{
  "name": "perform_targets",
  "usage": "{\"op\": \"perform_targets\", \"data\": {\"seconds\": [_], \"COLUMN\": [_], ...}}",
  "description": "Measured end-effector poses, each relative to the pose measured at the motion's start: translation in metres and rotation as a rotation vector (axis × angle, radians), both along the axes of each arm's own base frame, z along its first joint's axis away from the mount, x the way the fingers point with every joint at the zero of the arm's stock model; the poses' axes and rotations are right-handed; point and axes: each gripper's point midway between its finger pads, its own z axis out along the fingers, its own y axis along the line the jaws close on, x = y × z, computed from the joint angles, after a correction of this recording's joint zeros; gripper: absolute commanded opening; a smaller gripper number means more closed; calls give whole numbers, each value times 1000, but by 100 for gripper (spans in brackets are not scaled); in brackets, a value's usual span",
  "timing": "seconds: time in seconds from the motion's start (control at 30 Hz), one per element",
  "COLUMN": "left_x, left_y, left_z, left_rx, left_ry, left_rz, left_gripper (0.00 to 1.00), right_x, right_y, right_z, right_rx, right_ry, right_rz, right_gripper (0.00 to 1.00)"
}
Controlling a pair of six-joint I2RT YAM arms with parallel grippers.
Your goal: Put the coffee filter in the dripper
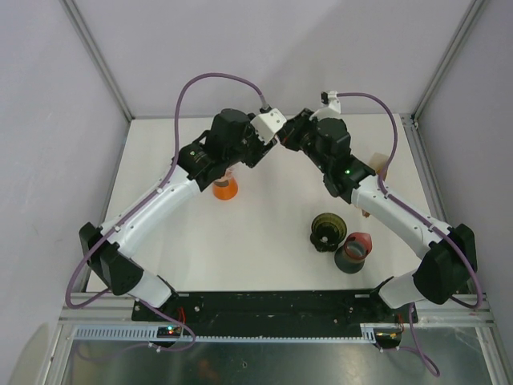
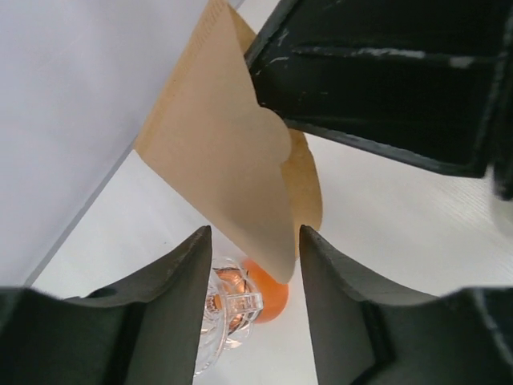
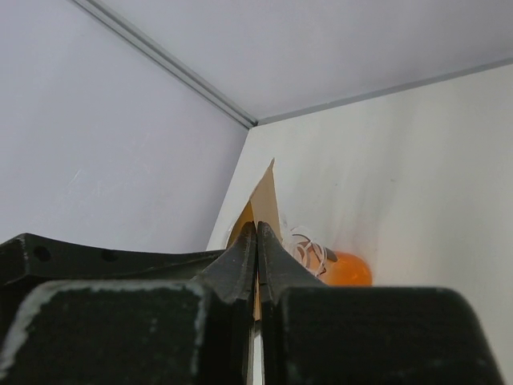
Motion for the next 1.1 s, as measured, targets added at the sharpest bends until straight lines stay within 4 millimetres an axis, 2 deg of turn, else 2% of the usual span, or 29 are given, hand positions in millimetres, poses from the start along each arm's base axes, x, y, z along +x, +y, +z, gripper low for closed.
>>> {"op": "perform_targets", "data": {"seconds": [0.13, 0.23, 0.4, 0.53, 0.6, 0.73, 0.87, 0.93, 1.0, 1.1], "left_x": [8, 12, 17, 22, 24, 29, 33, 28, 18, 3], "left_y": [5, 7, 10, 16, 21, 35, 68, 78, 78, 76], "left_z": [-3, -3, -4, -7, -7, -6, 0, 5, 8, 10], "left_rx": [18, 30, 46, 70, 75, 53, 17, -3, -14, -22], "left_ry": [-29, -51, -79, -98, -99, -79, -47, -35, -21, 6], "left_rz": [36, 51, 75, 103, 120, 142, 190, 196, 173, 125], "left_gripper": [41, 31, 4, 1, 0, 0, 0, 0, 0, 0], "right_x": [-1, -2, -1, 0, 1, -5, -24, -37, -52, -89], "right_y": [2, 3, 7, 8, 8, 13, 29, 33, 33, 32], "right_z": [1, 2, -3, -9, -12, -17, -27, -30, -27, -17], "right_rx": [3, 6, 1, -32, -79, -220, -432, -548, -664, -839], "right_ry": [-4, -7, 0, -4, -26, -116, -268, -358, -488, -755], "right_rz": [10, 19, 34, 40, 47, 116, 264, 341, 408, 500], "right_gripper": [0, 0, 0, 1, 12, 41, 61, 67, 74, 82]}}
